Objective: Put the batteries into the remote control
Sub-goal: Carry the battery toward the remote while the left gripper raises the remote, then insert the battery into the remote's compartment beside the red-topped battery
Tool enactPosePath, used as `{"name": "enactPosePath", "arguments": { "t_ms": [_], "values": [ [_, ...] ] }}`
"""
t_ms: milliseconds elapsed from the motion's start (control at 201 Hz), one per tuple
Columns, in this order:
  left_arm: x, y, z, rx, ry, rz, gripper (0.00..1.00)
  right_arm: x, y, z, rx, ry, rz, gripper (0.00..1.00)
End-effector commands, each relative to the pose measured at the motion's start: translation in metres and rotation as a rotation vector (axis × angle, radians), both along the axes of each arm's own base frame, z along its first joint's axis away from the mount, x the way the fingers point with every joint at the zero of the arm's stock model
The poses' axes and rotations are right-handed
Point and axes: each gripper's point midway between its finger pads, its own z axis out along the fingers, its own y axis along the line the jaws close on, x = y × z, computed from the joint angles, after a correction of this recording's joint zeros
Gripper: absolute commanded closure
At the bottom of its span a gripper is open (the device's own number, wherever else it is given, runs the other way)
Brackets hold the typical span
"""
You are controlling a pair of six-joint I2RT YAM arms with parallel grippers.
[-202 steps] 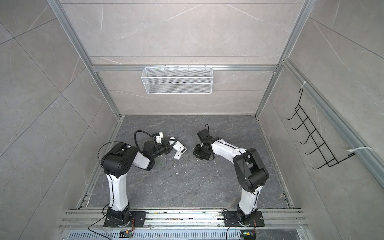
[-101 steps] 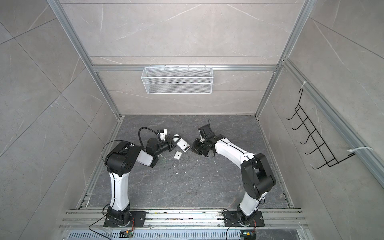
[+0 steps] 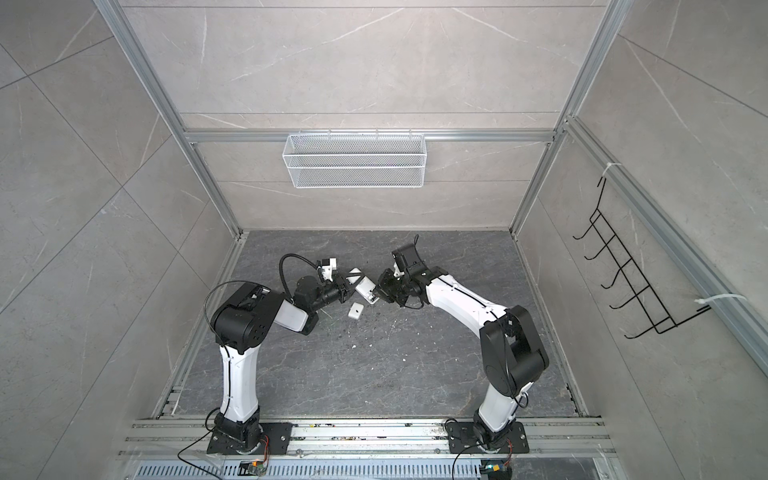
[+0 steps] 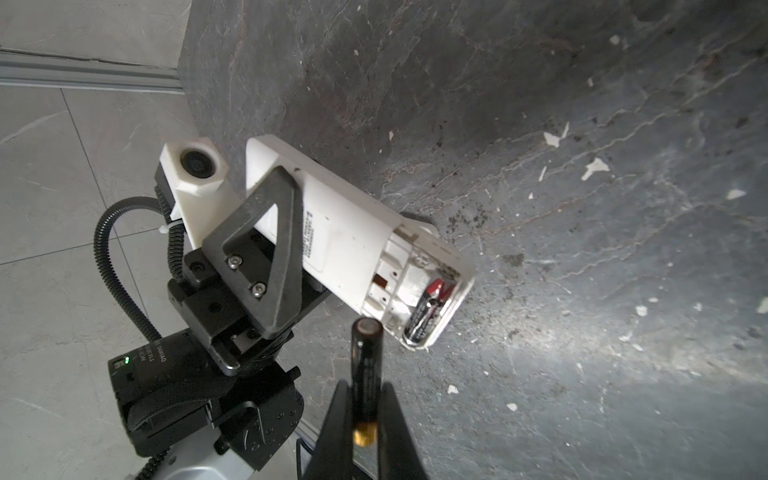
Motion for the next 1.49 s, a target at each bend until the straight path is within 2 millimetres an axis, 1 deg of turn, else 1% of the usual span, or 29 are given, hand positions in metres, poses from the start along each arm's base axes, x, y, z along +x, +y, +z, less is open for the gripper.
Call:
{"name": "enactPosePath", "arguments": {
  "t_ms": [0, 229, 388, 777, 1061, 1200, 1489],
  "values": [
    [0.001, -0.007, 0.027, -0.037, -0.099, -0.027, 1.00, 0.004, 0.009, 0.000, 0.029, 0.015, -0.008, 0.91],
    [0.000, -0.008, 0.029, -0.040, -0.104, -0.040, 1.00, 0.007, 0.015, -0.004, 0.094, 0.061, -0.022, 0.90],
    [-0.001, -0.010, 0.031, -0.044, -0.108, -0.055, 1.00, 0.008, 0.006, -0.010, 0.113, 0.095, -0.058, 0.90],
    [0.001, -0.008, 0.033, -0.042, -0.115, -0.036, 1.00, 0.009, -0.001, -0.016, 0.136, 0.123, -0.084, 0.90],
    [0.003, -0.008, 0.033, -0.038, -0.123, -0.031, 1.00, 0.006, 0.003, -0.024, 0.182, 0.150, -0.094, 0.90],
    [0.003, -0.008, 0.034, -0.041, -0.125, -0.031, 1.00, 0.006, 0.009, -0.030, 0.209, 0.169, -0.079, 0.91],
    [0.000, -0.009, 0.035, -0.041, -0.125, -0.044, 1.00, 0.009, 0.010, -0.036, 0.212, 0.179, -0.086, 0.90]
  ]
}}
